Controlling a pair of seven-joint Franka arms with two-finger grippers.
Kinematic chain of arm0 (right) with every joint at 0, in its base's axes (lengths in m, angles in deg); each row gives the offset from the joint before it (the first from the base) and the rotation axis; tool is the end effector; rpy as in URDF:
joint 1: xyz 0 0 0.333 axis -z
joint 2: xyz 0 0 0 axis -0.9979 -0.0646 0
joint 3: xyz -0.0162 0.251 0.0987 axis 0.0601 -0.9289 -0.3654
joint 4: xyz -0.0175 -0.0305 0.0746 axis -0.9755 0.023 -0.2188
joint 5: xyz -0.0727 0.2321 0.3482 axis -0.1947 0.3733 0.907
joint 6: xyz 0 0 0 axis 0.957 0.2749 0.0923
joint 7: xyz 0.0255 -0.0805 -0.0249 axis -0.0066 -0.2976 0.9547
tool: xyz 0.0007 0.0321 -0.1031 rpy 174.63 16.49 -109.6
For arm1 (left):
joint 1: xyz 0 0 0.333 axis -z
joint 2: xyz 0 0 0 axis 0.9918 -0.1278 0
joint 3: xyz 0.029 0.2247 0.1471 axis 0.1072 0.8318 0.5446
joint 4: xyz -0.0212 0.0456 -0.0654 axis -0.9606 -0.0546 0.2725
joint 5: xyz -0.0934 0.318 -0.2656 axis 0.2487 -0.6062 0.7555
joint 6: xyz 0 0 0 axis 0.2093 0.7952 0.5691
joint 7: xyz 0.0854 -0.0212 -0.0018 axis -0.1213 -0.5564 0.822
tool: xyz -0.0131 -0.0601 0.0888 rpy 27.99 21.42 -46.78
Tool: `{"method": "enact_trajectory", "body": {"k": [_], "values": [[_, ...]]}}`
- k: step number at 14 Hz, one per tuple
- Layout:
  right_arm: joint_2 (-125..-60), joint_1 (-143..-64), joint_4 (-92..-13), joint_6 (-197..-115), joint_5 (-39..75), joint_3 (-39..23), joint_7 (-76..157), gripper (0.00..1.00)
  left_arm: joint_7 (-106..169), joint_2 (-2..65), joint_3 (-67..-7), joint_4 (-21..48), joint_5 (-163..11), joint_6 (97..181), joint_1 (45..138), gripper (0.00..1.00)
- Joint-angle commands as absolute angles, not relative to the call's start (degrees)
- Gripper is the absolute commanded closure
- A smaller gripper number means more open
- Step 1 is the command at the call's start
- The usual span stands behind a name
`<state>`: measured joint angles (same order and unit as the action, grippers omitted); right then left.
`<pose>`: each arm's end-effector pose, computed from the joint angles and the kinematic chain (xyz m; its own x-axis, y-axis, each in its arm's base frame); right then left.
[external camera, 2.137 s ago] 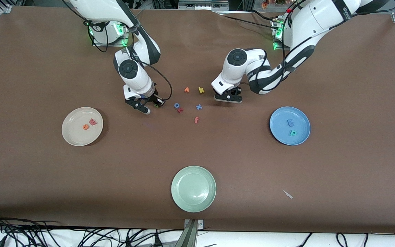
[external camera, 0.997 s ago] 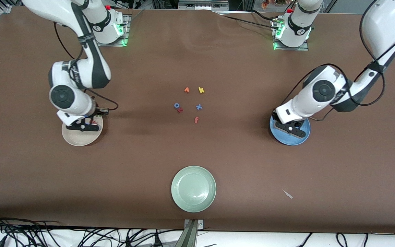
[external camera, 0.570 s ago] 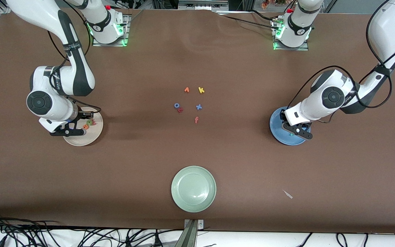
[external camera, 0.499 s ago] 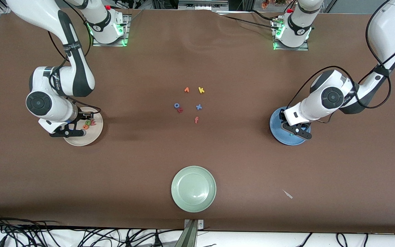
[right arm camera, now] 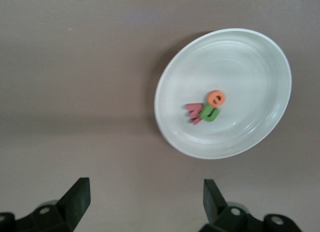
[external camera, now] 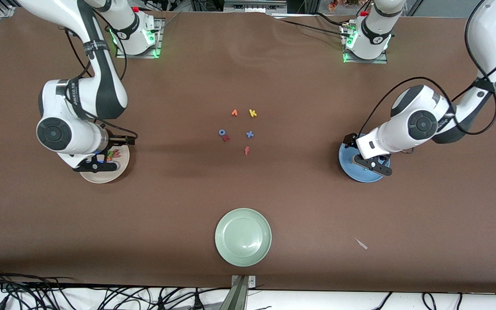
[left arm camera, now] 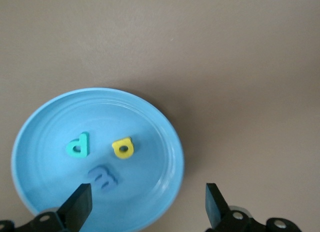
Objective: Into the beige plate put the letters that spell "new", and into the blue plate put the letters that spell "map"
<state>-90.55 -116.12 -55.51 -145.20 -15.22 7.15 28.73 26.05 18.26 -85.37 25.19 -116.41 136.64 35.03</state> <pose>0.6083 0.1091 0.2719 0.9550 -0.0019 -0.2966 0.0350 -0.9923 0.1188 0.5792 -0.1593 0.2434 0.9173 -0.3700 -0.1471 -0.3530 -0.9266 0.1294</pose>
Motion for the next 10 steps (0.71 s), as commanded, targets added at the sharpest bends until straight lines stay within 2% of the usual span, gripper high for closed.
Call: {"method": "enact_trajectory", "body": {"k": [1,4,7,8,10], "values": [[-90.81,-117.23,-48.75,-136.89,-14.26,7.32,26.57,0.00,27.32,18.95,-87.42,15.16,-112.04,125.17,38.69,0.00],[-90.81,-118.11,-43.45,-130.80,-13.21,7.23,26.13,0.00,27.32,18.95,-87.25,6.46,-111.76,116.81,43.62,0.00],[-84.50,-115.67,-43.80,-130.18,-13.73,3.55,26.57,0.00,27.06,23.60,-85.32,3.19,-110.54,114.16,49.16,0.00],[-81.96,-114.17,-43.97,-130.00,-13.82,2.32,26.92,0.00,27.14,25.17,-83.40,1.18,-108.27,112.14,51.08,0.00],[-77.30,-106.28,-44.41,-128.95,-13.82,-3.29,28.14,0.00,27.76,28.33,-75.60,-2.96,-99.95,110.72,55.21,0.00]]}}
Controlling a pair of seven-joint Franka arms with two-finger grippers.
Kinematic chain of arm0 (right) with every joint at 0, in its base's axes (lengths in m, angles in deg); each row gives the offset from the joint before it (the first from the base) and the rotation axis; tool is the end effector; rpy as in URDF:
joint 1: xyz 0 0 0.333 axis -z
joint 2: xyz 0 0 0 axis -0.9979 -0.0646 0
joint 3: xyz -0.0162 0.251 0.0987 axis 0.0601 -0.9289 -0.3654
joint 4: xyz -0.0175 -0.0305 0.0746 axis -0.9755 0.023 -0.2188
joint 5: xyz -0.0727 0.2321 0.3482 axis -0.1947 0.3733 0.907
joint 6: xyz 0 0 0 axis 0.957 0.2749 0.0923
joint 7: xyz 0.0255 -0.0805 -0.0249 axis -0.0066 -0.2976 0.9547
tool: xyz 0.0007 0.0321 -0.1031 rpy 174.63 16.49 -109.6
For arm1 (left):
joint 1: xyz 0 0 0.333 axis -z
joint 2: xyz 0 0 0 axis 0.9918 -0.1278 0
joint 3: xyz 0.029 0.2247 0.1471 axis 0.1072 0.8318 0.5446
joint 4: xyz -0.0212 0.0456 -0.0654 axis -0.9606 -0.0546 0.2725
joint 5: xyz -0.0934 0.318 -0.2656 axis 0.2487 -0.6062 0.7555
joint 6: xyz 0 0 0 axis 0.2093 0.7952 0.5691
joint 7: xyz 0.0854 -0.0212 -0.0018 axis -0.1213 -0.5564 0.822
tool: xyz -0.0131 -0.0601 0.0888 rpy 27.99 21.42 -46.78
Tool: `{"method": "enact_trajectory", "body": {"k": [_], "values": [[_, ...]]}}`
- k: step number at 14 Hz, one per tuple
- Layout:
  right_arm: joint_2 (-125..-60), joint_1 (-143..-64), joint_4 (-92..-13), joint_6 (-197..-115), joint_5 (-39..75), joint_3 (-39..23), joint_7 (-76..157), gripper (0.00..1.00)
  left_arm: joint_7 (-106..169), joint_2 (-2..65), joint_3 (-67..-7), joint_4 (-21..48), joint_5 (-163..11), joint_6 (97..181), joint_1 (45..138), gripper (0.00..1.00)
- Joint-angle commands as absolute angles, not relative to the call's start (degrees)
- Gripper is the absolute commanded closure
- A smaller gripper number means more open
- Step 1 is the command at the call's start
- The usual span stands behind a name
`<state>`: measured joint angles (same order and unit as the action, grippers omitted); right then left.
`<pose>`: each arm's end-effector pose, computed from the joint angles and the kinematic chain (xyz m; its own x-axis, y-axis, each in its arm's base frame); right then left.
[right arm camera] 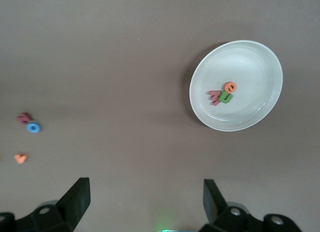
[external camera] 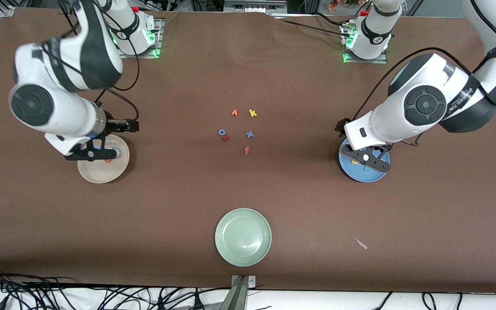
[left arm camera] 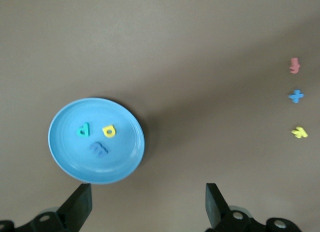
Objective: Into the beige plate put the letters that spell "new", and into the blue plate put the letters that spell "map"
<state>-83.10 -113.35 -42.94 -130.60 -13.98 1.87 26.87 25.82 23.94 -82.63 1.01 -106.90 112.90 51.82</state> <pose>0.6130 0.1468 0.4332 0.9715 0.0365 -0.2342 0.0432 -0.9988 0.0235 0.6060 -0.2327 0.4044 0.9014 -0.3800 -0.2074 -0.3684 -0.9249 0.0937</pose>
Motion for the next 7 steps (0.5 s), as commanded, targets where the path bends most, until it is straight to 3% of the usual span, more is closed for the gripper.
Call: {"method": "enact_trajectory", "body": {"k": [1,7], "values": [[-75.62,-105.03,-44.76,-128.86,-13.91,-3.84,28.67,0.00,27.76,30.96,-71.21,-3.67,-95.90,110.63,57.41,0.00],[-71.82,-100.72,-44.85,-126.04,-14.35,-3.84,29.90,0.00,35.39,45.21,-37.73,-2.63,-85.06,110.98,78.85,0.00]]}}
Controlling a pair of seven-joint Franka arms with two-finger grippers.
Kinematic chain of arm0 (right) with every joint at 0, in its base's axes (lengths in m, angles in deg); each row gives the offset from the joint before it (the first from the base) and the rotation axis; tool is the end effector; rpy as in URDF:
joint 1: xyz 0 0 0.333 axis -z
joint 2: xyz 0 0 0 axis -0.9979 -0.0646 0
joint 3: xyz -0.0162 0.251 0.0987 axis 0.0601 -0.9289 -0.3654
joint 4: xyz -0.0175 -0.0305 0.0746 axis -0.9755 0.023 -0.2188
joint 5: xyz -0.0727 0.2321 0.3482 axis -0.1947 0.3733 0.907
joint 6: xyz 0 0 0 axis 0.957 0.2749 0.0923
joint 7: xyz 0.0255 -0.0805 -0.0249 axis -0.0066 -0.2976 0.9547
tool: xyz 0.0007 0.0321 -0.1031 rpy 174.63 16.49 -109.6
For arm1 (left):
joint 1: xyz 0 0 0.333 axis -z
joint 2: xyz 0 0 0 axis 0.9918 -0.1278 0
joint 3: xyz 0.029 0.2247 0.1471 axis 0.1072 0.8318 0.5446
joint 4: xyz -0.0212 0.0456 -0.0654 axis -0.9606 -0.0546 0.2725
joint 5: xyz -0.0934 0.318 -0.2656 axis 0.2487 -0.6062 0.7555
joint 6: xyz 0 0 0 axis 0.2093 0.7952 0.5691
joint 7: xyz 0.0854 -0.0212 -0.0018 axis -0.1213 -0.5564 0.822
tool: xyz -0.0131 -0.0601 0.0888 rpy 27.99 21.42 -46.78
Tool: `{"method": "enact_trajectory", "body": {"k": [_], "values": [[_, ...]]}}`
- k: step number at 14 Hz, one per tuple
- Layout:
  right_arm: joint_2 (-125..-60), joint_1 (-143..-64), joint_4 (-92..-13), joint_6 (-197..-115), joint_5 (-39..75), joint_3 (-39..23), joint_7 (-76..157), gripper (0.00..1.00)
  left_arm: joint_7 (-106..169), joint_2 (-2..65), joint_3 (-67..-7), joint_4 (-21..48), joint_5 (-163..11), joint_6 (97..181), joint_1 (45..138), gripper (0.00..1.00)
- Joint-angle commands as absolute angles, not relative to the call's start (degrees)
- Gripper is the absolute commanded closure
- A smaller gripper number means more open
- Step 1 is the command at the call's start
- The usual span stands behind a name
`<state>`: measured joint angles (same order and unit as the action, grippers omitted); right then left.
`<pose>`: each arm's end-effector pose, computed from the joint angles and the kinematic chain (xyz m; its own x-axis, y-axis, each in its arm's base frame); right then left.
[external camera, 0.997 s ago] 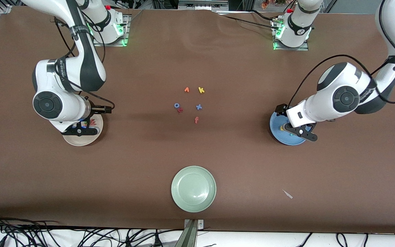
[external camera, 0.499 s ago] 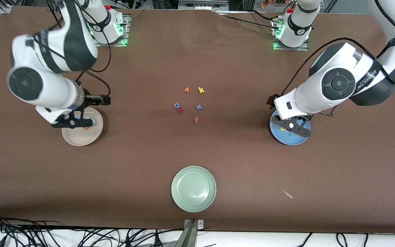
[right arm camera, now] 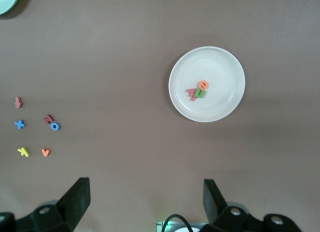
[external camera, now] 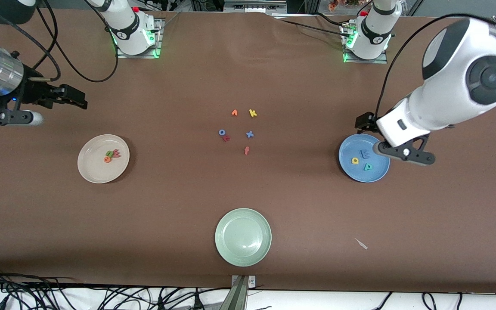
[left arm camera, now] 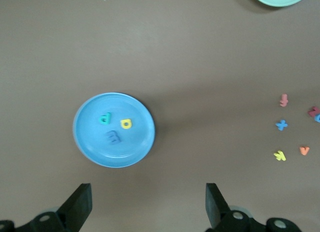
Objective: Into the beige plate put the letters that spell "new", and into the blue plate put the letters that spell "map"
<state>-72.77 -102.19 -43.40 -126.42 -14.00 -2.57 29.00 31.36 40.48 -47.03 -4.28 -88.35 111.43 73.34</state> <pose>0.5912 0.0627 0.5312 0.9880 -0.0266 -0.1520 -0.0345 -0.9982 -0.0498 0.6234 -0.1708 0.4875 0.9695 -0.2085 -0.1288 -0.2023 -0.9775 0.0597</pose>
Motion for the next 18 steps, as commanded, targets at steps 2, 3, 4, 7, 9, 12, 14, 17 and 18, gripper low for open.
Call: {"method": "enact_trajectory", "body": {"k": [2,3,4,7,9,12,14,17,18], "values": [[-72.26,-100.71,-44.85,-126.57,-14.70,-3.84,29.73,0.00,37.51,49.16,-27.27,0.35,-82.34,112.12,85.35,0.00],[-72.35,-100.62,-44.94,-126.66,-14.87,-3.84,29.82,0.00,37.60,51.27,-25.13,2.63,-80.75,112.47,85.90,0.00],[-72.52,-100.62,-44.85,-126.66,-15.48,-3.75,29.91,0.00,37.60,53.55,-24.76,5.52,-80.22,113.87,85.91,0.00],[-72.79,-100.89,-44.50,-126.48,-16.02,-3.84,29.73,0.00,36.73,58.84,-24.76,12.39,-80.83,116.17,86.52,0.00],[-72.79,-100.89,-44.33,-126.66,-16.02,-3.84,29.73,0.00,36.81,58.50,-24.76,12.14,-81.44,116.08,86.52,0.00],[-72.79,-100.89,-44.24,-126.66,-15.93,-3.84,29.82,0.00,37.34,58.41,-24.76,11.53,-82.14,116.25,86.17,0.00],[-72.88,-100.89,-44.24,-126.57,-15.93,-3.75,29.82,0.00,37.16,58.41,-24.76,11.00,-84.59,116.25,85.82,0.00],[-72.88,-100.89,-44.24,-126.57,-15.93,-3.75,29.91,0.00,35.76,58.41,-25.11,11.00,-84.96,116.08,85.38,0.00],[-72.88,-100.89,-44.24,-126.57,-15.93,-3.84,29.82,0.00,35.76,58.41,-25.11,10.83,-84.96,115.64,84.95,0.00]]}}
